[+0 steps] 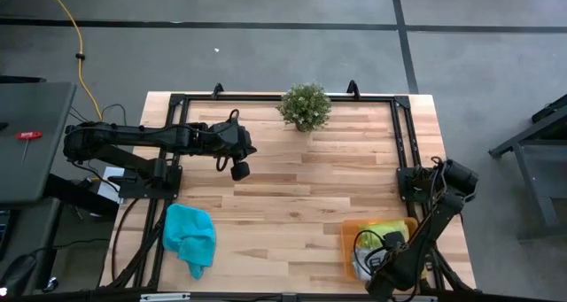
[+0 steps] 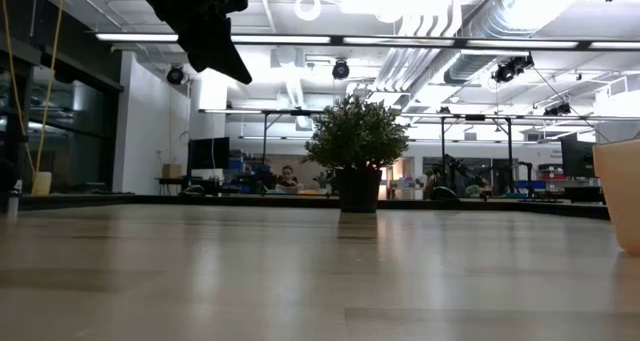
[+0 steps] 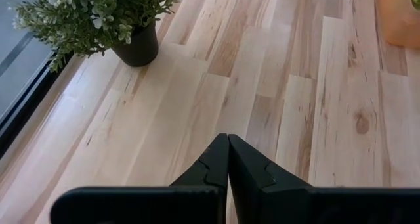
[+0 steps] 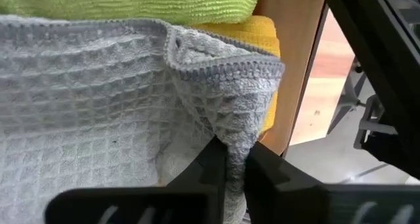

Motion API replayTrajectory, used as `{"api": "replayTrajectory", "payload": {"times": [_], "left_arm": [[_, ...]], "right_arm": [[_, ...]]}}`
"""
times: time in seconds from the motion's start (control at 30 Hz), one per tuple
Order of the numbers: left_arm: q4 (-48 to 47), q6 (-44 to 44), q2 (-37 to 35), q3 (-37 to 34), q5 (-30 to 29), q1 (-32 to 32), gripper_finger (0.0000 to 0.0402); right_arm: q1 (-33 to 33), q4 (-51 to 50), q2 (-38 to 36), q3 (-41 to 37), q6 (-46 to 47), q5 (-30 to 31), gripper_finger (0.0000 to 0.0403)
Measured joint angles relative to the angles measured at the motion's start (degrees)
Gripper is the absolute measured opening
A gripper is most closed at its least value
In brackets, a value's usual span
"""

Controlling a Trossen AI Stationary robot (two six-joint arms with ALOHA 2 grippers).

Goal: Fold microfiber towels
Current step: Put the folded gray microfiber towel into the orange bin, then fold the blue microfiber towel

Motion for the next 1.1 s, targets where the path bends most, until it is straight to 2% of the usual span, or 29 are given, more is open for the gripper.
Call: {"api": "replayTrajectory", "payload": {"times": [0.13,0.47,0.57,0.67,0.8,0.87,1.1], "left_arm": [[0.0,-0.07,0.0,0.0,0.0,-0.01,0.0],[0.0,0.04,0.0,0.0,0.02,0.0,0.0],[0.0,0.04,0.0,0.0,0.04,-0.01,0.0],[0.0,0.04,0.0,0.0,0.05,0.0,0.0],[0.0,0.04,0.0,0.0,0.07,-0.01,0.0],[0.0,0.03,0.0,0.0,0.15,0.0,0.0],[0.86,0.04,0.0,0.0,5.47,-0.03,0.0]], "right_arm": [[0.0,-0.45,0.07,0.0,0.65,-0.09,0.0058],[0.0,-4.45,-1.66,0.14,0.61,-2.15,0.0194],[-0.13,-7.93,-3.11,1.62,0.46,-0.11,0.0211],[-0.24,-8.44,-4.32,3.67,-1.85,6.44,0.0215],[-1.14,1.91,-5.53,3.74,-11.09,20.12,0.0215],[-2.19,7.05,-5.77,3.31,-16.8,24.59,0.0215],[-11.03,17.66,-7.38,3.1,-45.84,31.29,0.0215]]}}
